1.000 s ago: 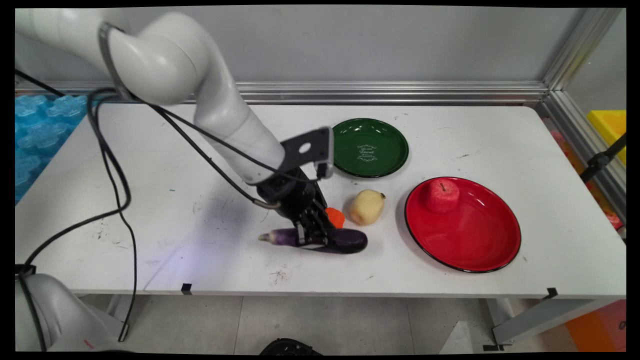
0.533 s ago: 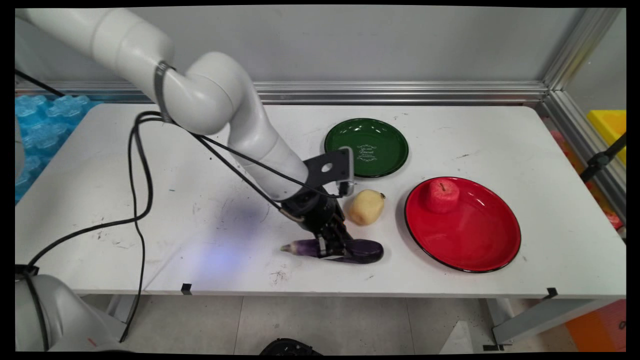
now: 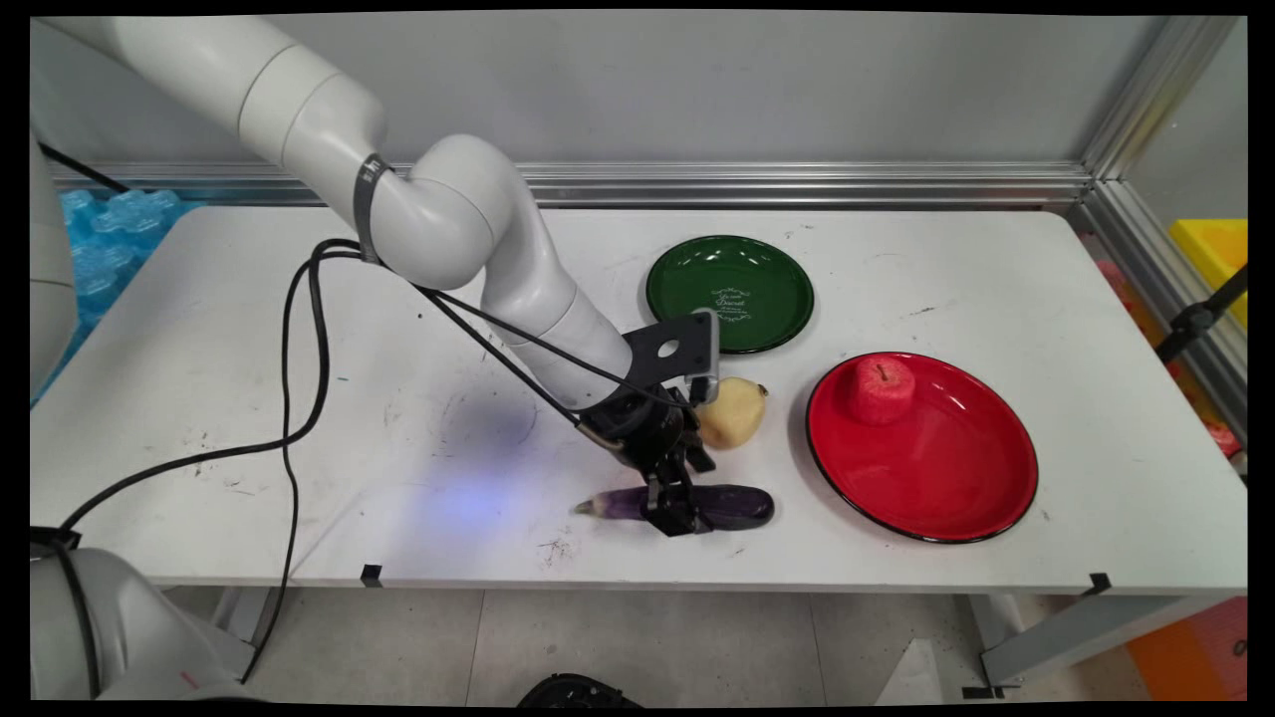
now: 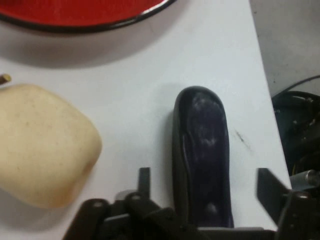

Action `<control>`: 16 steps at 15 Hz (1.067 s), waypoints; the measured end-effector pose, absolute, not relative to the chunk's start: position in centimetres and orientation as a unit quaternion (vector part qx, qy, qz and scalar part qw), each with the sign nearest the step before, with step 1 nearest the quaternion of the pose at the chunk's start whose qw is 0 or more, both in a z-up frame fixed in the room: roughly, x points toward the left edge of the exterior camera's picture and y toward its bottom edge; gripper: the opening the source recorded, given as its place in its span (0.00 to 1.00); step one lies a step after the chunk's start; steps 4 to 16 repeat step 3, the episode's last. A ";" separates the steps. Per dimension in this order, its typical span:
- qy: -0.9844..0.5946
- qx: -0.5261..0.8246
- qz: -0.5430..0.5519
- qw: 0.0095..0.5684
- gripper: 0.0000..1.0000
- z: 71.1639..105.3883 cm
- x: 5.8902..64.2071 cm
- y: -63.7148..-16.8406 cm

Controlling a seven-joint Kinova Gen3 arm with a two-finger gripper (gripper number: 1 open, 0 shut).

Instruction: Place the picked object on the table

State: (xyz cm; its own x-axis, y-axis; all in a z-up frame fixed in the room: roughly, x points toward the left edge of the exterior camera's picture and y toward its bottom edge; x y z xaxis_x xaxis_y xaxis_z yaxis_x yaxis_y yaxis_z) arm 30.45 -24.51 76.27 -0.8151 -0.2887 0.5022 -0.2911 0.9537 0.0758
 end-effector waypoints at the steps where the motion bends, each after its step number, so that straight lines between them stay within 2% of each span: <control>1: -0.953 0.149 0.003 0.265 1.00 76.4 30.5 -24.6; 16: -0.952 0.141 0.006 0.270 1.00 77.2 30.7 -24.7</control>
